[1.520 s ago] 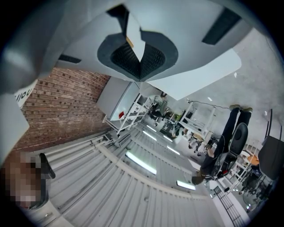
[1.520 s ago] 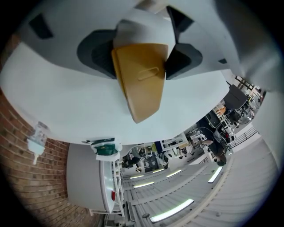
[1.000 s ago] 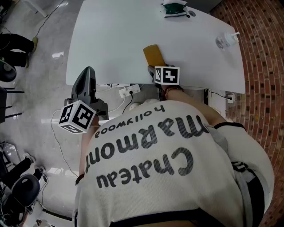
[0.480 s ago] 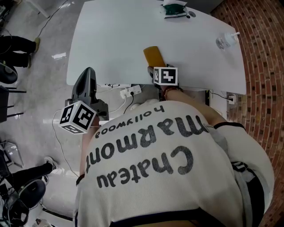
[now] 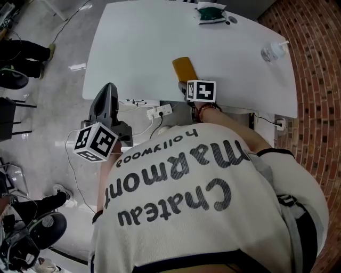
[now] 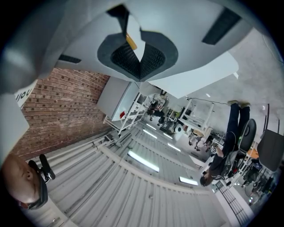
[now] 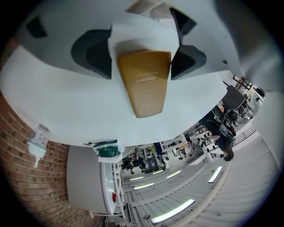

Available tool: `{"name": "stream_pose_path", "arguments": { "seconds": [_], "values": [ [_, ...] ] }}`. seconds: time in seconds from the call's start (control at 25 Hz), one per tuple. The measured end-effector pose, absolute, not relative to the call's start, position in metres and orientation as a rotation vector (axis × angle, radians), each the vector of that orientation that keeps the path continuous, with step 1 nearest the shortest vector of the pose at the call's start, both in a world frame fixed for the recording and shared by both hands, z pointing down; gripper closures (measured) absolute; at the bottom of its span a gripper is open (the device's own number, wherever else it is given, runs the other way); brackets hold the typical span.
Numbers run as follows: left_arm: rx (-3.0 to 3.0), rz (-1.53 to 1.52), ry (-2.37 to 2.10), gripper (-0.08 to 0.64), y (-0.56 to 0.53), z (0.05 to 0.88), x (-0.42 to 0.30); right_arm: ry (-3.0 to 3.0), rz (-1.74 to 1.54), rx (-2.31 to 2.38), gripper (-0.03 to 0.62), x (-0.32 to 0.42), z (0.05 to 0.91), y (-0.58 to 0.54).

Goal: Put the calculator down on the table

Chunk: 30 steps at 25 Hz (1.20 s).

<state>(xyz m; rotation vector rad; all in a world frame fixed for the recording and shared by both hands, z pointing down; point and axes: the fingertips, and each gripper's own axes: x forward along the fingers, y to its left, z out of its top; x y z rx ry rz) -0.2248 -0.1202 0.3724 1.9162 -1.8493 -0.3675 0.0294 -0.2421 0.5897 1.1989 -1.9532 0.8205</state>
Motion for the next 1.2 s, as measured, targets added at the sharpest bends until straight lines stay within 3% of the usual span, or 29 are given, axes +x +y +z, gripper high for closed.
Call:
{"name": "stream_pose_path", "arguments": {
  "seconds": [0.2, 0.36, 0.68, 0.96, 1.2],
  "values": [
    [1.885, -0.331, -1.849, 0.558, -0.111, 0.38, -0.2, -1.983, 0.918, 1.139, 0.178, 0.037, 0.583, -0.226],
    [1.879, -0.275, -1.806, 0.558, -0.11, 0.392, -0.166, -2.07, 1.096, 1.048, 0.265, 0.039, 0.566, -0.209],
    [1.93, -0.25, -1.785, 0.558, -0.101, 0.385, -0.104, -2.334, 1.463, 0.902, 0.517, 0.045, 0.497, -0.195],
    [1.942, -0.293, -1.797, 0.558, -0.086, 0.376, -0.062, -2.53, 1.59, 0.76, 0.588, 0.064, 0.432, -0.18],
    [1.956, -0.28, -1.808, 0.558, -0.065, 0.373, -0.025, -2.708, 1.531, 0.637, 0.589, 0.089, 0.386, -0.159]
  ]
}}
